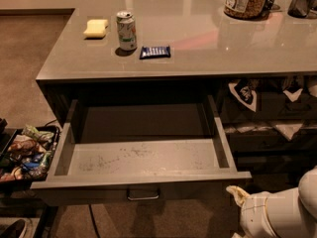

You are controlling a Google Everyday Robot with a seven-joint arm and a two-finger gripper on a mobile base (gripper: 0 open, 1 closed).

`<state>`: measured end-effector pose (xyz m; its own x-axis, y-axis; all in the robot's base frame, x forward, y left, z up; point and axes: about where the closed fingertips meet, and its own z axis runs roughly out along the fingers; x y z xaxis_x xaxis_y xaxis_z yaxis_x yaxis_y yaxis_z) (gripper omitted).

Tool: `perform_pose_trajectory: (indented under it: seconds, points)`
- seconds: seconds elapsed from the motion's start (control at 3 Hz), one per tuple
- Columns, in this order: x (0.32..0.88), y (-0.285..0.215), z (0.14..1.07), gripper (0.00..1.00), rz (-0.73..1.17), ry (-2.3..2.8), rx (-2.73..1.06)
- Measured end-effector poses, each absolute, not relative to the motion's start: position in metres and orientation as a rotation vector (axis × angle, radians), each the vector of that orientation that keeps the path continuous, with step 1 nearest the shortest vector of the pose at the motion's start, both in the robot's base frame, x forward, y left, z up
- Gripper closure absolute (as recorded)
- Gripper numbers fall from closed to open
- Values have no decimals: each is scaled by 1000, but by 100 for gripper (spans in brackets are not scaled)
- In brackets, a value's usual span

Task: Close top drawer

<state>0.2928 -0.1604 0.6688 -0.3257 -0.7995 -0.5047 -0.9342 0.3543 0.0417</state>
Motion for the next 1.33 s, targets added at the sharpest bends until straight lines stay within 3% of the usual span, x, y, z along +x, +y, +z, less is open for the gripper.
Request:
perform_pose_trajectory:
  seconds: [0.33,0.67,1.33]
  points:
    - [293,-160,669,0,461,2224,-1517]
    - [293,-160,669,18,461,2224,-1517]
    - [292,-160,667,65,469,2206,-1519]
